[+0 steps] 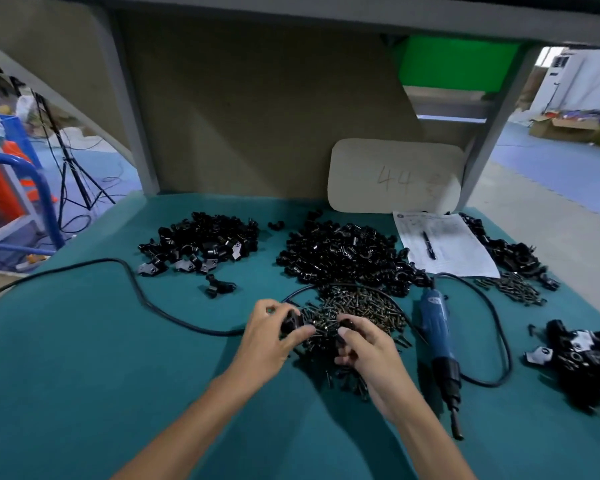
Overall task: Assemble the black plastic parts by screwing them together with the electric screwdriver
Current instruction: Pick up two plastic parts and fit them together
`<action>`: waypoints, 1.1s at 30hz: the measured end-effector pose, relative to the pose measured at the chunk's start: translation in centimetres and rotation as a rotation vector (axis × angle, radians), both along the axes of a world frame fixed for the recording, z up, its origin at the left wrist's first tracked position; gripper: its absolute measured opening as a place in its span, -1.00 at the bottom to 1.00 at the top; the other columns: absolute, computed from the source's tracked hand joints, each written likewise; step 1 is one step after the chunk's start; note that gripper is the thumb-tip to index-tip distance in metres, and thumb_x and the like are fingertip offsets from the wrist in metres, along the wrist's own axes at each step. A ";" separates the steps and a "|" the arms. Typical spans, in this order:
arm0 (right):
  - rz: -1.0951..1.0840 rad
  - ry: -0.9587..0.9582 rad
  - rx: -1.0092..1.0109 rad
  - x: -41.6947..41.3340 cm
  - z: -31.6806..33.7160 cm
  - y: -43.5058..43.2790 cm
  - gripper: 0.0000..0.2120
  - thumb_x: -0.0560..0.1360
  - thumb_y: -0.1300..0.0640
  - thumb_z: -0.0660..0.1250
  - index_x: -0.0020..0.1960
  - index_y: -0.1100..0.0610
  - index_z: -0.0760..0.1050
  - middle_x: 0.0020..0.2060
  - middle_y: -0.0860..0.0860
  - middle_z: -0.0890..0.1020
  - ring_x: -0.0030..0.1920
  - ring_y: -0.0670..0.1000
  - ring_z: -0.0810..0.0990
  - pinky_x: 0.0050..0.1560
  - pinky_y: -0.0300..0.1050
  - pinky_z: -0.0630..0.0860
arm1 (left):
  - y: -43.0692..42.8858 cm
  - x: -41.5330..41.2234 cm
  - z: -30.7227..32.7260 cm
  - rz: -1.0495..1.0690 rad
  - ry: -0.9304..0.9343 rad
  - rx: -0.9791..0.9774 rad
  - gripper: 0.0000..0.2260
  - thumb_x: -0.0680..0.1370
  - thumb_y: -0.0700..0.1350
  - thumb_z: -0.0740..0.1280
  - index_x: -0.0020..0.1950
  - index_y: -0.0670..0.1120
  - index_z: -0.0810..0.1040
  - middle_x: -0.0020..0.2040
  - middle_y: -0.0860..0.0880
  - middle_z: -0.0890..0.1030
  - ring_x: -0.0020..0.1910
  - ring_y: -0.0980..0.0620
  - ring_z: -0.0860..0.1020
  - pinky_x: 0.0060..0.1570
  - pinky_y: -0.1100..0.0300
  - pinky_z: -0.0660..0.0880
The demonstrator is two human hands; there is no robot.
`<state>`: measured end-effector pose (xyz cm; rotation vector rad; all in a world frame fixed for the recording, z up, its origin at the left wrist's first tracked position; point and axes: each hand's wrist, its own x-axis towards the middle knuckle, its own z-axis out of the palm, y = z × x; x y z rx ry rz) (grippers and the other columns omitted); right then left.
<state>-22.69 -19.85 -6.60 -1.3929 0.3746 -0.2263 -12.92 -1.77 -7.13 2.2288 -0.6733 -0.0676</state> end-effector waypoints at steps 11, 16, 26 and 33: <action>-0.033 0.012 -0.002 -0.8 0.4 0.9 -0.78 0.63 0.23 0.36 0.22 0.05 0.42 0.00 0.12 0.74 -0.29 0.04 0.64 -0.28 -0.07 0.60 | 0.1 -2.3 -2.4 0.081 -0.135 0.068 -0.45 0.46 0.55 0.08 0.20 0.18 0.13 0.09 0.16 0.40 0.03 0.15 0.40 -0.08 0.20 0.34; 0.002 0.007 0.193 -0.6 0.4 0.7 -0.82 0.72 0.15 0.20 0.25 0.07 0.54 0.09 0.18 0.71 -0.11 0.13 0.71 -0.07 -0.06 0.65 | -0.1 -2.3 -2.3 0.033 -0.165 0.120 -0.51 0.52 0.48 -0.05 0.26 0.17 0.10 -0.01 0.08 0.49 -0.17 0.07 0.47 -0.23 0.11 0.42; 0.033 -0.027 0.312 -0.3 0.8 1.0 -0.72 0.72 0.28 0.15 0.34 0.15 0.55 0.14 0.13 0.72 0.15 0.10 0.71 0.00 -0.15 0.66 | 0.2 -2.4 -2.3 0.040 -0.080 -0.060 -0.51 0.54 0.36 0.25 0.34 0.26 0.12 0.01 0.16 0.54 -0.15 0.19 0.52 -0.21 0.22 0.41; -0.050 -0.020 0.358 -0.1 0.5 1.0 -0.79 0.68 0.30 0.23 0.30 0.22 0.49 0.16 0.21 0.69 0.19 0.15 0.69 0.23 0.01 0.60 | 0.2 -2.4 -2.1 0.045 -0.163 0.002 -0.83 0.66 0.24 0.14 0.12 0.19 0.33 -0.30 0.11 0.48 -0.35 0.16 0.43 -0.37 0.22 0.32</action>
